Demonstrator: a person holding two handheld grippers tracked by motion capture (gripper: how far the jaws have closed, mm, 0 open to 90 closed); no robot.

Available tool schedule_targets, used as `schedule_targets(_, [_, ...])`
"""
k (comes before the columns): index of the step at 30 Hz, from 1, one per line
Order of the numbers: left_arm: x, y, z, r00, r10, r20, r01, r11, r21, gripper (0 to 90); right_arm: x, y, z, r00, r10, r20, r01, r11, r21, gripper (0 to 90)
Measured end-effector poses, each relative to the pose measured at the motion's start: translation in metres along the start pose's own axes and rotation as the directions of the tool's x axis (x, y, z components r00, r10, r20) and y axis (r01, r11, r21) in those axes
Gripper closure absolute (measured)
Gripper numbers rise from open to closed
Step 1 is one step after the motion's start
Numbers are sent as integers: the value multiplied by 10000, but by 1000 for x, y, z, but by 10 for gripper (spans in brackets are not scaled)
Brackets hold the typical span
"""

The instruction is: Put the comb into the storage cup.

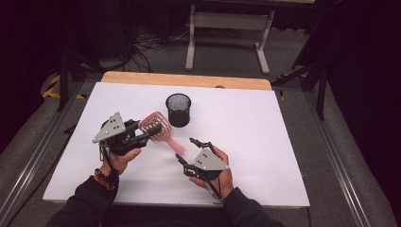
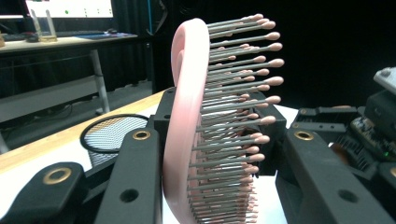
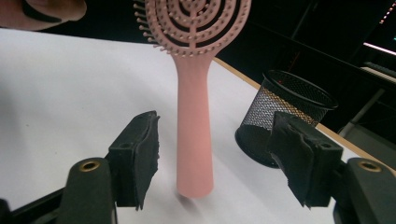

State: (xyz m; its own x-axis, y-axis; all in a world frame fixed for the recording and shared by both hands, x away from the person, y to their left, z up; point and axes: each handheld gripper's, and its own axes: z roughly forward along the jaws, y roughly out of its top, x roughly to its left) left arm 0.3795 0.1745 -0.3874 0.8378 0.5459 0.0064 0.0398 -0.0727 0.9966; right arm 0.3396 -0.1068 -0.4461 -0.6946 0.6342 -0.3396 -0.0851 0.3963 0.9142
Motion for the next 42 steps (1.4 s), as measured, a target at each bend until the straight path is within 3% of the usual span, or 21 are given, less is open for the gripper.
schedule_targets(8, [5, 2, -8, 9994, 238, -267, -238, 9997, 19, 632, -12, 3, -10, 9999, -61, 142, 63, 9999, -136, 305])
schedule_targets(20, [11, 6, -18, 9979, 354, -542, -357, 9994, -44, 631, -38, -2, -31, 9969, 90, 784, -74, 9998, -203, 246])
schedule_targets(25, [12, 7, -20, 9978, 341, -573, -348, 9993, -118, 631, -41, -5, -36, 9945, -227, 1018, 239, 9997, -103, 230])
schedule_targets(31, [13, 8, -22, 9973, 393, -621, -398, 9992, -67, 632, -45, -11, -42, 9914, -254, 1286, 250, 9997, 47, 165])
schedule_targets(42, [13, 11, -24, 9970, 418, -654, -427, 9990, -126, 632, -55, -24, -54, 9910, 137, 1331, -161, 9997, 169, 48])
